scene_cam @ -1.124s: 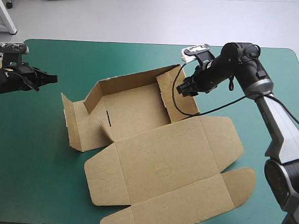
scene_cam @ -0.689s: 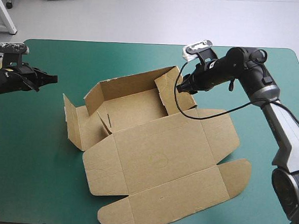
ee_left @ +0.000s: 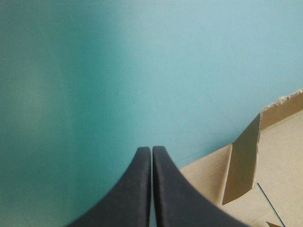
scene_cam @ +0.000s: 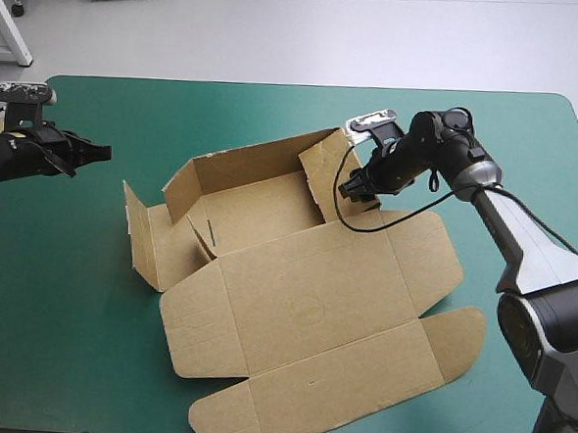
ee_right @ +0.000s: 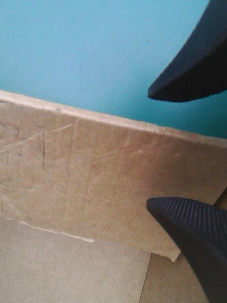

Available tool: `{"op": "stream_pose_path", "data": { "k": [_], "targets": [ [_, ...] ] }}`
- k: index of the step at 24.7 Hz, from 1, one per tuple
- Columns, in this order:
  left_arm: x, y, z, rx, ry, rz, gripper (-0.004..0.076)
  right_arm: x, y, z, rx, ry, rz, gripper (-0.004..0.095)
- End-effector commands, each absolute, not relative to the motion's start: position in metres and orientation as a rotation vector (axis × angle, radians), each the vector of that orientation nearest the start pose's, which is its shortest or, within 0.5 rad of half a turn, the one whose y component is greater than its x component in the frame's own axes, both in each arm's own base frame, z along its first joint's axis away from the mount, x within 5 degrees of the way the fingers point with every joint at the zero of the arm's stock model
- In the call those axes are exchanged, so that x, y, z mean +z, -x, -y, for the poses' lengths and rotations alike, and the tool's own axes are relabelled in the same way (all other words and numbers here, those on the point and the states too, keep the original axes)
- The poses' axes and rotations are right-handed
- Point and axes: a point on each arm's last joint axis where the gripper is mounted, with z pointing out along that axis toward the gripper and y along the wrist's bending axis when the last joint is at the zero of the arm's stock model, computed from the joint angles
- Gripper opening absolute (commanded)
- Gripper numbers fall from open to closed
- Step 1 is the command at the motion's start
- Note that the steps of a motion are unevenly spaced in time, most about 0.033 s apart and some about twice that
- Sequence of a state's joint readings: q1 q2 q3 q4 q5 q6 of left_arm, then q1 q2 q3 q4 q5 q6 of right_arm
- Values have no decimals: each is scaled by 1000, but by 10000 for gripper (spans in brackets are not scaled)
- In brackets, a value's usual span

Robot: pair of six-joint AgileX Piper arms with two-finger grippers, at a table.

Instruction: Fold the box

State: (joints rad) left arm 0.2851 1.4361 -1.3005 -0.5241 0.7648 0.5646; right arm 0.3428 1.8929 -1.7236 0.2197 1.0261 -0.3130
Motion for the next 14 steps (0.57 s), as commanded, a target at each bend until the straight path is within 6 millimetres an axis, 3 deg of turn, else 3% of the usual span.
{"op": "stream_pose_path", "data": {
  "k": [1, 3, 8, 14],
  "targets": [
    [382, -307, -57, -165, -15, -2158, 5, 326, -386, -154, 303, 738, -2462, 593],
    [382, -307, -57, -168, -15, -2159, 5, 319, -391, -156, 306, 738, -2474, 593],
    [382, -306, -57, -169, -18, -2164, 5, 323, -404, -164, 345, 723, -2463, 595],
    [382, -306, -57, -165, -20, -2166, 5, 306, -414, -168, 366, 716, -2536, 595]
  ]
}}
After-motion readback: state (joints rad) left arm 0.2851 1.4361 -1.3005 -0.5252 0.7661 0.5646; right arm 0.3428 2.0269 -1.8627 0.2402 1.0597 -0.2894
